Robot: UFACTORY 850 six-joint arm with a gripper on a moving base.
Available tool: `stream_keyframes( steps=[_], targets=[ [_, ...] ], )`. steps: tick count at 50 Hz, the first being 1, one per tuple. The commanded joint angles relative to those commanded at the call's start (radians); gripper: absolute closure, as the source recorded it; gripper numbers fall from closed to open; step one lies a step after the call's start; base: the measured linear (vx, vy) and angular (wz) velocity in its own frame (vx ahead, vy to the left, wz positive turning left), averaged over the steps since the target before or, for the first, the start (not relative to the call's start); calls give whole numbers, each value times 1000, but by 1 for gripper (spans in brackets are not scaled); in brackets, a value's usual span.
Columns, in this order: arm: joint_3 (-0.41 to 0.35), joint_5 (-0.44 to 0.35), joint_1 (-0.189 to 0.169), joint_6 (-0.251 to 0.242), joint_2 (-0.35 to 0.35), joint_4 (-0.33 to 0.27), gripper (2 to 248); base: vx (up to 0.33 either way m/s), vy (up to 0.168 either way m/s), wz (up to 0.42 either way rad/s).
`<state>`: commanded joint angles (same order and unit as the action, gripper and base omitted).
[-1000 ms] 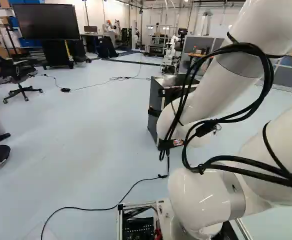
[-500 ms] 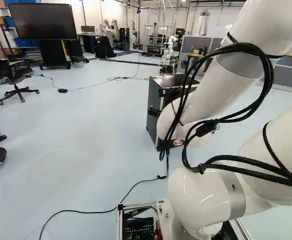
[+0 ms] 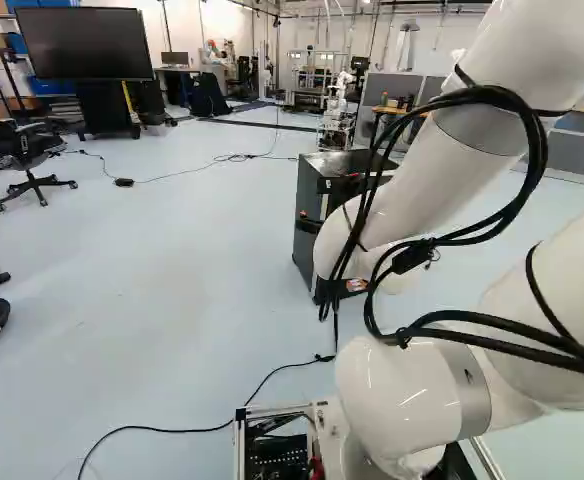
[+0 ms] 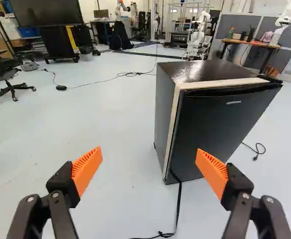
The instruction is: Grab a drink from the fridge
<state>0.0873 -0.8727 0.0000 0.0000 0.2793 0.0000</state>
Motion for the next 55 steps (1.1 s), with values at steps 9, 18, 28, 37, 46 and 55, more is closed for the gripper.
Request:
stream_keyframes(
  steps=[9, 18, 28, 37, 46, 55],
  targets=[
    [0, 0, 0, 0, 0, 0, 3, 68, 1, -5],
    [0, 0, 0, 0, 0, 0, 3, 80, 1, -5],
    [0, 0, 0, 0, 0, 0, 3, 87, -11, 51],
    [0, 0, 0, 0, 0, 0, 3, 75, -64, 130],
    [0, 0, 0, 0, 0, 0, 3, 43, -52, 182],
    [0, 0, 0, 0, 0, 0, 3, 34, -62, 46]
  ],
)
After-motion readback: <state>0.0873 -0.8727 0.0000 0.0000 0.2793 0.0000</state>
